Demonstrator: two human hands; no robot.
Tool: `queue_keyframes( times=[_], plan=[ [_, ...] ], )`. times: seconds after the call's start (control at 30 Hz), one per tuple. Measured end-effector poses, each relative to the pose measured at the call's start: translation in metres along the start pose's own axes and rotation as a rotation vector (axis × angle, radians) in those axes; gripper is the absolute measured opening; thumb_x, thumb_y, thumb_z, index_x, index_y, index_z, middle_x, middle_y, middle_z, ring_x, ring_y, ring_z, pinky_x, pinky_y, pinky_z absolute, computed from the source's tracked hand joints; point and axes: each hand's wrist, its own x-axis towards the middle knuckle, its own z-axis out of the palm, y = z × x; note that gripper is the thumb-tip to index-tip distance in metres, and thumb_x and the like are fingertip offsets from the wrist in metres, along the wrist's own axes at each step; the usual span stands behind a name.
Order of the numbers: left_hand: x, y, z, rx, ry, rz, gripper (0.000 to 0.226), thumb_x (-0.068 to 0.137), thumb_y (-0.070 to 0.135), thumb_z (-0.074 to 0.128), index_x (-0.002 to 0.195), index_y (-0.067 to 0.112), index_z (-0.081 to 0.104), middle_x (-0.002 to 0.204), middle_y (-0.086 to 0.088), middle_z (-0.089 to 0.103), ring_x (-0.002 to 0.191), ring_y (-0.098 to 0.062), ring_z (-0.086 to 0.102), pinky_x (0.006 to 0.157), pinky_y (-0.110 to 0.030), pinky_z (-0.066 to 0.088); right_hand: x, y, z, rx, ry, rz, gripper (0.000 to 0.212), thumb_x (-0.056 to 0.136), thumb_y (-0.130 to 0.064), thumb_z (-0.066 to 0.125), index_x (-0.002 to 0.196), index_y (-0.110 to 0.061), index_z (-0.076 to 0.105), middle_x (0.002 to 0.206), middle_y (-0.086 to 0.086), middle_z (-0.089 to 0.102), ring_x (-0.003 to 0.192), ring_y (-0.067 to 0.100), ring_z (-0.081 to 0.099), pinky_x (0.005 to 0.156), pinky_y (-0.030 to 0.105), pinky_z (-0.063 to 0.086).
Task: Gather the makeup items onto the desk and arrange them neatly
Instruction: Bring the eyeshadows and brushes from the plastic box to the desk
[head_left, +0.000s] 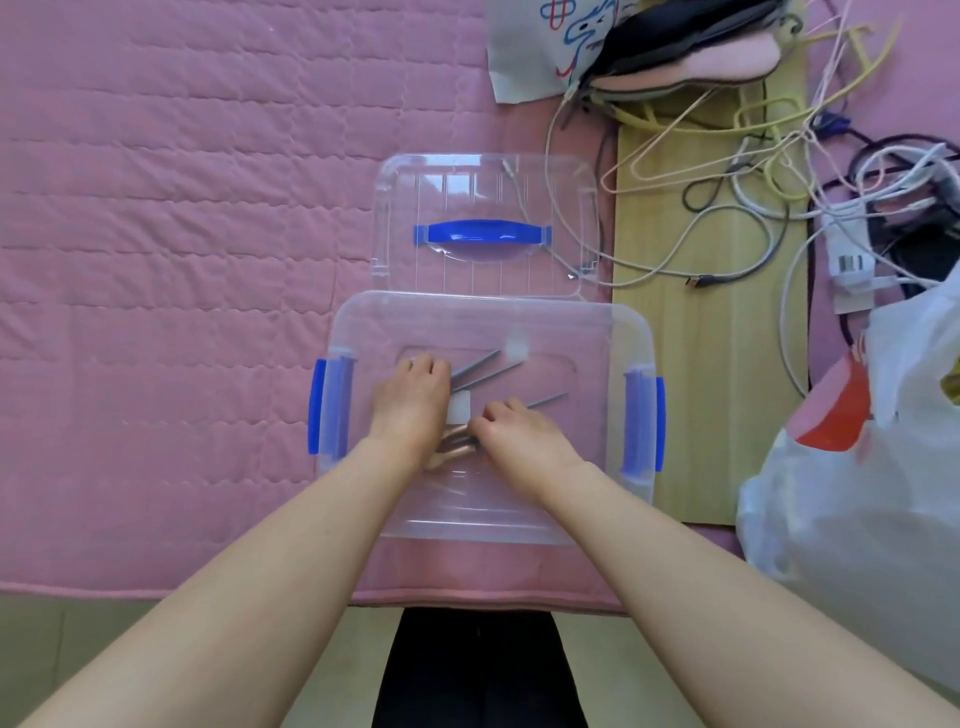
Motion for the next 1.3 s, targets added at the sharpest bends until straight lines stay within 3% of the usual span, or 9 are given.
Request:
queue_keyframes(
  times=[0.17,0.3,0.57,0.67,0.73,0.87,0.97,1.17,1.3],
  plan=[
    [0.006,0.002,0.004,-0.012,-0.033,-0.045,0.030,0.079,0.006,0.063,0.103,0.013,0.046,0.112,-0.008,0.051,0.106,-0.029,0.048,0.065,-0.034,0.032,0.007,0.002,0.008,-0.093,0.050,0.020,0.021,0.078,-0.005,0.063,0.099,-0.005,0.066,0.101,0.013,0.062,0.100,0.034,0.057,0.073,0.038,0.042],
    [0.009,0.002,0.007,-0.163,-0.040,-0.114,0.015,0.088,0.006,0.047,0.103,0.008,0.048,0.113,-0.013,0.052,0.108,-0.032,0.045,0.069,-0.037,0.033,0.006,0.003,0.015,-0.108,-0.057,0.003,0.030,0.093,-0.004,0.040,0.120,-0.003,0.054,0.123,0.014,0.054,0.118,0.033,0.046,0.089,0.041,0.036],
    [0.006,0.004,-0.003,-0.447,-0.074,-0.183,0.016,0.086,0.004,0.051,0.092,0.010,0.038,0.109,-0.021,0.049,0.093,-0.037,0.051,0.074,-0.043,0.040,0.005,0.010,0.001,-0.077,-0.099,0.111,0.025,0.092,-0.003,0.045,0.116,-0.003,0.050,0.116,0.015,0.056,0.108,0.035,0.058,0.081,0.041,0.047],
    [0.009,0.005,-0.001,-0.395,-0.052,-0.172,0.012,0.086,0.010,0.049,0.090,0.013,0.039,0.108,-0.019,0.053,0.095,-0.039,0.052,0.075,-0.042,0.041,0.009,0.009,-0.007,-0.132,0.041,0.162,0.026,0.052,-0.011,0.081,0.070,-0.004,0.065,0.068,0.014,0.063,0.060,0.033,0.064,0.049,0.031,0.050],
    [0.012,0.007,0.002,-0.395,-0.041,-0.176,0.007,0.086,0.015,0.048,0.090,0.014,0.041,0.108,-0.015,0.054,0.095,-0.037,0.053,0.072,-0.039,0.041,0.013,0.017,-0.002,-0.125,0.092,0.163,0.036,0.025,-0.010,0.084,0.051,-0.011,0.059,0.050,0.007,0.054,0.042,0.027,0.054,0.035,0.024,0.039],
    [0.018,0.006,0.006,-0.353,-0.029,-0.161,0.013,0.089,0.017,0.052,0.101,0.011,0.052,0.112,-0.011,0.054,0.099,-0.034,0.054,0.075,-0.040,0.046,0.018,0.024,-0.003,-0.172,0.129,0.137,0.038,0.034,-0.011,0.084,0.064,-0.011,0.061,0.063,0.009,0.056,0.051,0.028,0.056,0.039,0.027,0.040],
    [0.021,0.004,0.009,-0.340,-0.011,-0.165,0.013,0.089,0.017,0.054,0.100,0.010,0.056,0.109,-0.010,0.053,0.100,-0.033,0.053,0.074,-0.039,0.046,0.023,0.029,-0.002,-0.178,0.078,0.135,0.022,0.069,-0.006,0.071,0.089,-0.005,0.062,0.087,0.015,0.058,0.075,0.034,0.060,0.053,0.034,0.043],
    [0.022,0.003,0.010,-0.322,-0.048,-0.148,0.011,0.090,0.015,0.051,0.098,0.008,0.055,0.110,-0.011,0.051,0.102,-0.033,0.051,0.069,-0.036,0.038,0.032,0.033,0.012,-0.167,0.162,0.076,0.017,0.062,-0.006,0.043,0.056,-0.006,0.059,0.058,0.011,0.056,0.050,0.031,0.057,0.037,0.028,0.040],
    [0.017,0.002,0.002,-0.343,-0.100,-0.148,0.013,0.082,0.017,0.054,0.082,0.014,0.042,0.092,-0.009,0.051,0.081,-0.030,0.048,0.060,-0.032,0.034,0.025,0.034,0.002,-0.181,0.015,0.103,0.024,0.085,-0.005,0.051,0.108,-0.004,0.055,0.110,0.017,0.060,0.106,0.035,0.054,0.083,0.040,0.043]
  ],
)
